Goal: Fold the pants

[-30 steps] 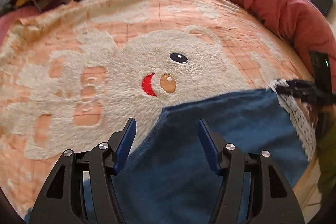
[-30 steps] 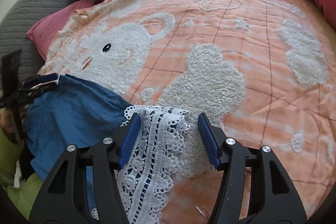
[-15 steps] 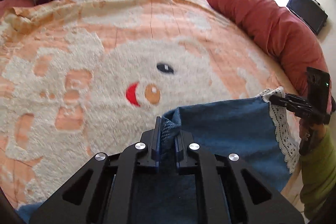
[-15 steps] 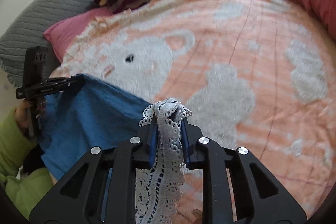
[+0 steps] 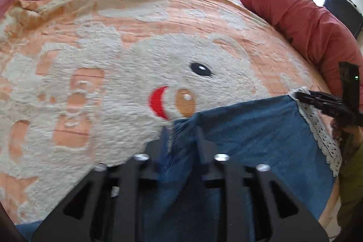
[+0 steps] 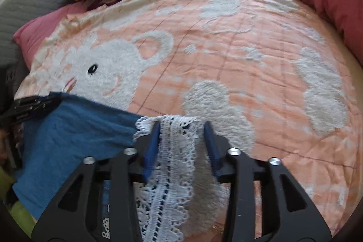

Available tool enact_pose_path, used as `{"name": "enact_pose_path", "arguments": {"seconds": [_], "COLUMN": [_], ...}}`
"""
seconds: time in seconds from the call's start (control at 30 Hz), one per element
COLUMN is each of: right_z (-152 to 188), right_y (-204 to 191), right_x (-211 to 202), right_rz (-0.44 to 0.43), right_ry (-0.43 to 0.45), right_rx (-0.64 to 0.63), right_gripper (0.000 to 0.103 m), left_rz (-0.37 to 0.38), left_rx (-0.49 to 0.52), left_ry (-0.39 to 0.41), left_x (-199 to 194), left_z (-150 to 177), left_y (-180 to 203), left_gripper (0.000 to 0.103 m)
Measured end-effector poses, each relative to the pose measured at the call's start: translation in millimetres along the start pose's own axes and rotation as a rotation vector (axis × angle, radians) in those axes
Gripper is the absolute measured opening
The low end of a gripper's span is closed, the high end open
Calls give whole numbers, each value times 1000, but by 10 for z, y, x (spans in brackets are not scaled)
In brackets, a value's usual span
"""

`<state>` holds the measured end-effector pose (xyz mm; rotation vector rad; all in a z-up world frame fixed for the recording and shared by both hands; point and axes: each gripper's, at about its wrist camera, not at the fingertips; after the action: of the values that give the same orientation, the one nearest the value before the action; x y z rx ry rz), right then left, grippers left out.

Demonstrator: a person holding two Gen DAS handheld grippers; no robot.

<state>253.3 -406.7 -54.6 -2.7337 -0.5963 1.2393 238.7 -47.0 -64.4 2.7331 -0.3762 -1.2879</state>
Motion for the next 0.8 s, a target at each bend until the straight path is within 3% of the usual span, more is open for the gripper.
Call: {"name": "enact_pose_path", "arguments": {"seconds": [0.13,0.23,0.47,0.53,0.6,0.63,0.7,0.8], "right_z": [76,313,1019,1110,1140,1132,1099,968], "right_y": [64,20,-103,-107,-152,-204,-312,-373], "right_x": [-439,-819,-1181,-1145,-1105,-1068,-1060,-1115], "right_rz": [-38,-93,-129,-113,-103,-98,-37,52], "right_ry": [75,106,33,11,-8,-29,-28,10], "right_rx": [45,50,41,46,30,2,-75,-170], "right_gripper": [37,46,49,49,38,12,7,4], "left_rz": [2,-23,-5,-78,-137,-177,-254,-260], "left_rx": [-30,-20,-5,26,60,72,81,37], "left_ry": [34,58,9,-11,-6,-3,6,11], "left_x": [-338,-633,-1137,-1214,-1316,-1352,-1418,-1493], "left_z": [95,250,979,1152,1256,1265,1271,1267], "left_y": [-112,-138,-119,-119,-136,-156,-224,-379], "left_gripper": [37,37,37,38,38,38,38,37]}}
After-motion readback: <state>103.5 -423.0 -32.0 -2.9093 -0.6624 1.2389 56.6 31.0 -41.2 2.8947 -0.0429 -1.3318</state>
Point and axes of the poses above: each gripper's, at about its wrist camera, not at the fingertips, and x roughly the way its jaws point, y to its right, z to its underside, and after that the axes turned 5 degrees about y, right-handed
